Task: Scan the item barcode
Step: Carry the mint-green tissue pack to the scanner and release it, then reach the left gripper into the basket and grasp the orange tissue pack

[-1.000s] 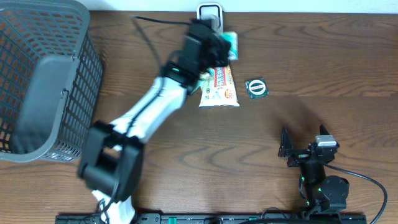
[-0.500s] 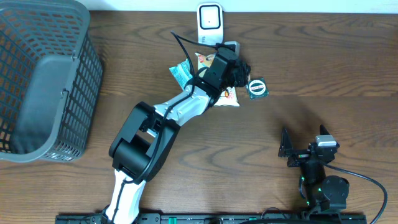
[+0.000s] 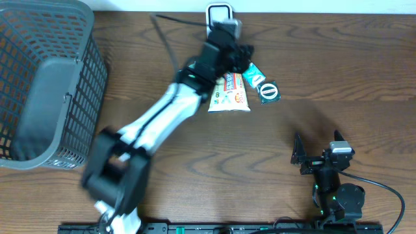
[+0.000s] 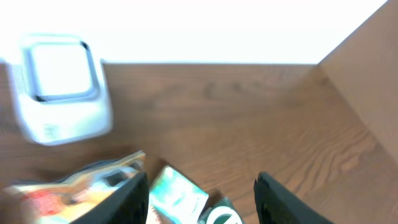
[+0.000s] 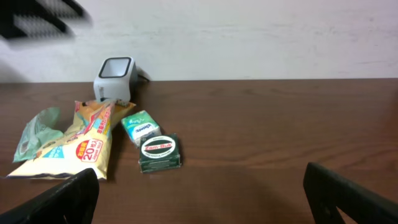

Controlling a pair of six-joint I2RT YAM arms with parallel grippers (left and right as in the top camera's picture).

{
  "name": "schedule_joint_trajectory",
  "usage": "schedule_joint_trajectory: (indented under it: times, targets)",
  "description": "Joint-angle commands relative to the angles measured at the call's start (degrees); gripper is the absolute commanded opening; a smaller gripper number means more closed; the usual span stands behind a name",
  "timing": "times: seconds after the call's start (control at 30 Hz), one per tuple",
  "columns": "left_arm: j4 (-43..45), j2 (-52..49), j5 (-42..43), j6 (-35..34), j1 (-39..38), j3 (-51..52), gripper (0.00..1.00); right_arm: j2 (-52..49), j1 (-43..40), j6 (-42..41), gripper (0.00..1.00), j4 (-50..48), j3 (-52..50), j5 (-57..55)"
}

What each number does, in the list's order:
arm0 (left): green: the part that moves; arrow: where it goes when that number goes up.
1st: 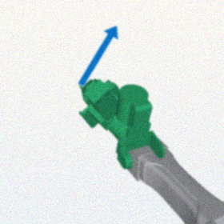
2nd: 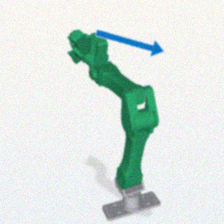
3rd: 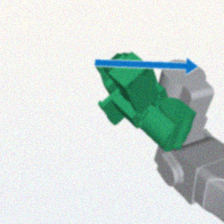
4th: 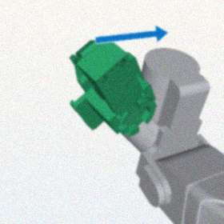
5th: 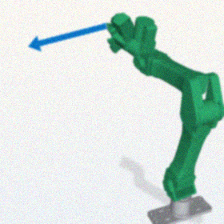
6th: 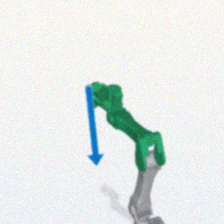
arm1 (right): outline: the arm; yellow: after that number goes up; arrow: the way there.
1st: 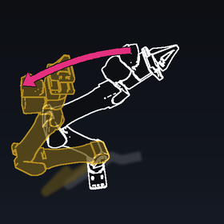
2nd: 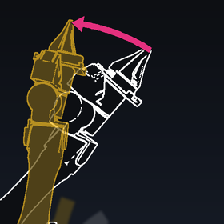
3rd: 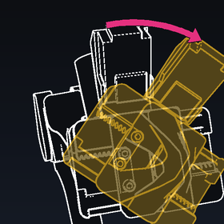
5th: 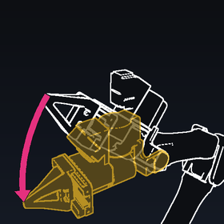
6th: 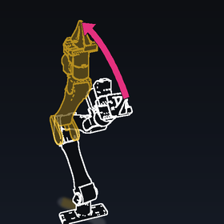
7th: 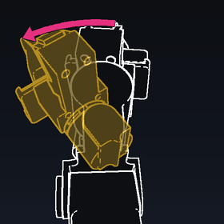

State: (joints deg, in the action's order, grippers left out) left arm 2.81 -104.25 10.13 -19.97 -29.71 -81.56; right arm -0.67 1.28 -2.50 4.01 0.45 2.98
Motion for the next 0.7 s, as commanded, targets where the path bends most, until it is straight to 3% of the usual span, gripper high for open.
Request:
schedule_joint_trajectory:
  times: [0.0, 0.13, 0.23, 0.3, 0.43, 0.5, 0.53, 0.57, 0.67]
  targets:
    - [-5.2, 8.66, -0.81, 8.87, 3.91, -0.55, 0.54, 0.35, 0.26, 0.44, 0.99, 0.2, -0.11, 0.0]
    - [-11.76, 18.16, -0.81, 11.17, 11.87, -0.55, 0.54, 0.35, 0.26, 0.44, 0.99, 0.2, -0.11, 0.0]
    - [-14.58, 24.59, -0.81, 11.15, 20.46, -0.55, 0.72, 0.35, 0.26, 0.44, 0.99, 0.2, -0.11, 0.0]
    - [-17.16, 27.76, -1.64, 10.62, 27.19, -0.55, 0.73, 0.35, 0.26, 0.44, 0.99, 0.2, -0.11, 0.0]
    - [-26.47, 31.21, -16.33, -2.43, 41.27, -0.52, 0.72, 0.35, 0.26, 0.44, 0.99, 0.2, -0.11, 0.0]
    - [-28.22, 31.28, -17.09, -3.76, 46.8, -0.52, 0.78, 0.35, 0.26, 0.44, 0.99, 0.2, -0.11, 0.0]
    - [-31.15, 31.17, -15.87, -3.72, 50.16, -0.52, 0.93, 0.35, 0.26, 0.44, 0.99, 0.2, -0.11, 0.0]
    - [-34.97, 31.15, -15.76, -3.61, 52.24, -0.52, 0.97, 0.35, 0.26, 0.44, 0.99, 0.2, -0.11, 0.0]
    - [-41.46, 30.01, -15.74, -4.28, 57.68, -0.2, 0.97, 0.35, 0.26, 0.44, 0.99, 0.2, -0.11, 0.0]
